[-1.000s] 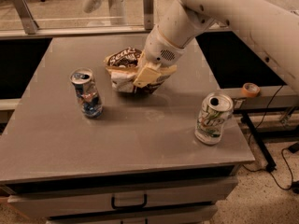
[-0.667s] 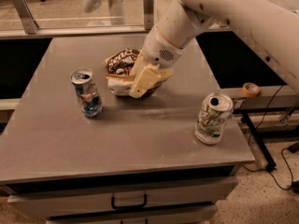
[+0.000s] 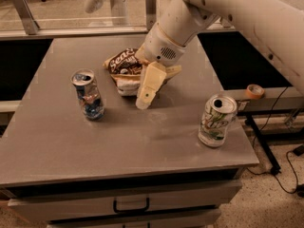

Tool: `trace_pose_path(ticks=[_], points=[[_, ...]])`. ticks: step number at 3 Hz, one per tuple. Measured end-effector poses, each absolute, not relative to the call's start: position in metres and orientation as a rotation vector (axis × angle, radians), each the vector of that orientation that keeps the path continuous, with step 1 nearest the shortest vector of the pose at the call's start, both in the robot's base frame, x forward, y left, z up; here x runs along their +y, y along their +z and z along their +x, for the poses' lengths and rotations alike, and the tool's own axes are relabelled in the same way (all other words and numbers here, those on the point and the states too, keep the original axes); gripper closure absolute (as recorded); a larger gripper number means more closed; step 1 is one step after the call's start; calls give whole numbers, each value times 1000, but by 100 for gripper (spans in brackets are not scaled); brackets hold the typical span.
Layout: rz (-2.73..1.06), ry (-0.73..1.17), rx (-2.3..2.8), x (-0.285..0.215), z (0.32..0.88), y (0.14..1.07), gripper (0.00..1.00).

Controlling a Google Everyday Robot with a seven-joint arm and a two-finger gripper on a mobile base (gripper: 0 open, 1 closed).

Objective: Move brown chip bag near redbull can

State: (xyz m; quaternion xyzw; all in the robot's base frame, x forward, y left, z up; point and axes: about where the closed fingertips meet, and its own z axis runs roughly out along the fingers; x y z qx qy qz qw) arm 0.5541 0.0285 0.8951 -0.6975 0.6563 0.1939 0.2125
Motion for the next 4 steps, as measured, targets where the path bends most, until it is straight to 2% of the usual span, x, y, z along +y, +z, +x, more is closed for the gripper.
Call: trace_pose_path(ticks=[1, 3, 4], points=[[-1874, 487, 1847, 8, 557, 915, 0], [-1680, 217, 1860, -49, 563, 981, 0], [-1673, 205, 1855, -50, 563, 985, 0]])
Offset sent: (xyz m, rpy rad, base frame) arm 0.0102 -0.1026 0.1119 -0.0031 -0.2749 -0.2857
